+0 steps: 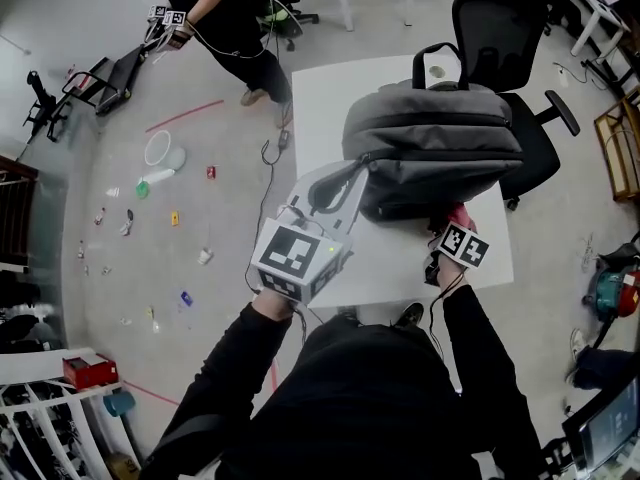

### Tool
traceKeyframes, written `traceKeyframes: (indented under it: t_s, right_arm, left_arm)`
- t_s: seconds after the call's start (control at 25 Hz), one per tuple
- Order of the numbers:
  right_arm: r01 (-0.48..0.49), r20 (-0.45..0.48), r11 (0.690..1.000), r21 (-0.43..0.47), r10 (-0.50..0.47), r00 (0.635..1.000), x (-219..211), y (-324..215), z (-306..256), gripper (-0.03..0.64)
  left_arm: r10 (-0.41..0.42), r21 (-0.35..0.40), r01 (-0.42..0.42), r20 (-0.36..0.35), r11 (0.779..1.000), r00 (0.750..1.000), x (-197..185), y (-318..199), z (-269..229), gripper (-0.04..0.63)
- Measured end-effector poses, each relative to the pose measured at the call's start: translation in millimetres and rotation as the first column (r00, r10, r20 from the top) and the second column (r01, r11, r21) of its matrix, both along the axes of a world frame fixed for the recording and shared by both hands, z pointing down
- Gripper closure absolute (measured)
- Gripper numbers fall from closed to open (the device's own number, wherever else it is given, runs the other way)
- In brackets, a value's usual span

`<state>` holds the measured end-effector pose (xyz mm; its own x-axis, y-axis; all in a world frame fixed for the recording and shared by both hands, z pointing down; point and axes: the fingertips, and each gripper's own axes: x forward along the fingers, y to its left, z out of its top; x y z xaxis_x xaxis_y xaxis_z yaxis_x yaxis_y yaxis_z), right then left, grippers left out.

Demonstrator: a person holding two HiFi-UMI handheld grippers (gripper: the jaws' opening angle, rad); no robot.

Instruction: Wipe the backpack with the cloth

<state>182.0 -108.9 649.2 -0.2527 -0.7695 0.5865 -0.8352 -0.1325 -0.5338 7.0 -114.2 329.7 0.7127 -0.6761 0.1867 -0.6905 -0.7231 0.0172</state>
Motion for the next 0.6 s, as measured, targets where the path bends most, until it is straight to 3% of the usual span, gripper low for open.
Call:
traceKeyframes:
  t_s: [0.24, 0.4, 0.48, 0.52, 0.6]
  right_arm:
    - [0.145, -0.048, 0.989, -0.002, -0.145, 0.988, -87, -16, -3, 0.551]
    - [0.313, -0.064, 0.950, 0.011, -0.312, 0.948, -162, -9, -3, 0.551]
    - [0.434, -0.068, 0.901, 0.020, -0.432, 0.899, -206, 3, -5, 0.551]
    - [0.507, -0.075, 0.862, 0.027, -0.504, 0.861, -229, 11, -8, 0.551]
    - [0.657, -0.113, 0.752, 0.051, -0.649, 0.752, -273, 29, -16, 0.551]
  left_arm:
    - [0.102, -0.003, -0.102, -0.013, 0.995, 0.995, -3, 0, 3, 0.565]
    - [0.143, 0.011, -0.144, 0.006, 0.990, 0.990, -7, -3, 4, 0.565]
    - [0.155, 0.011, -0.155, 0.003, 0.988, 0.988, -9, -4, 4, 0.565]
    - [0.158, 0.011, -0.158, 0.001, 0.987, 0.987, -10, -4, 3, 0.565]
    - [0.157, 0.010, -0.157, -0.003, 0.988, 0.988, -11, -4, 3, 0.565]
